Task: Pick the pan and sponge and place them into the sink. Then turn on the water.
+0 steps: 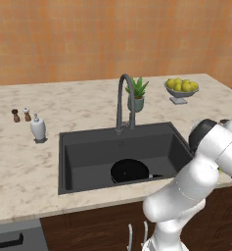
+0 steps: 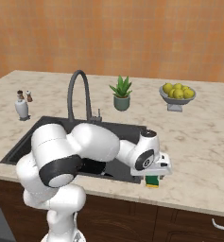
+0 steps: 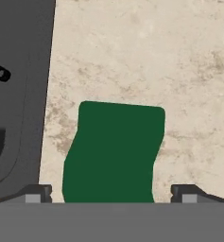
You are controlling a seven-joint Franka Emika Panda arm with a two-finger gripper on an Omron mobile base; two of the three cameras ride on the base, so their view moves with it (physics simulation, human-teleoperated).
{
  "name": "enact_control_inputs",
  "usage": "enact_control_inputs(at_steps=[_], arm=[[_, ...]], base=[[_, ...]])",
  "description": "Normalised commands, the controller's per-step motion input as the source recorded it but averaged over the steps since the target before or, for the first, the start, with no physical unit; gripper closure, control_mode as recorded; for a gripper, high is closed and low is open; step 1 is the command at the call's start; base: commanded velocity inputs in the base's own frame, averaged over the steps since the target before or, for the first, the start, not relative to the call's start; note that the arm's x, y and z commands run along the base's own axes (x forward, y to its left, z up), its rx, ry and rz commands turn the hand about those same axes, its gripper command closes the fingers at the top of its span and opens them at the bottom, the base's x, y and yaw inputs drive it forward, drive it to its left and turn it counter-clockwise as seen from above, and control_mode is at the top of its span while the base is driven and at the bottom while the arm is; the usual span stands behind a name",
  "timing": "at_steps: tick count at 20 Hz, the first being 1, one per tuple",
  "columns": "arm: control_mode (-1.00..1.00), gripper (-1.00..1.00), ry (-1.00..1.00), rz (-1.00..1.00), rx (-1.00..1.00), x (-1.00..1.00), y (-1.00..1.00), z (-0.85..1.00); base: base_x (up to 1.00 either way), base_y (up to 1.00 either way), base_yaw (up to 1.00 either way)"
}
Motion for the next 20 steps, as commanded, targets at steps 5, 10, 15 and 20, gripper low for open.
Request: enact_control_inputs(at_steps=[5, 10, 15, 20], arm=[[-1.00, -1.00, 0.12, 0.03, 0.00, 0.07, -0.04, -0.39], [-1.00, -1.00, 0.07, 0.05, 0.00, 0.00, -0.16, -0.44], [-1.00, 1.00, 0.16, 0.00, 0.00, 0.00, 0.00, -0.49], [-1.00, 1.00, -0.06, 0.04, 0.00, -0.32, 0.35, -0.19]], base=[[0.00, 0.00, 0.00], [0.00, 0.00, 0.00], [0.00, 0.00, 0.00], [0.00, 0.00, 0.00]])
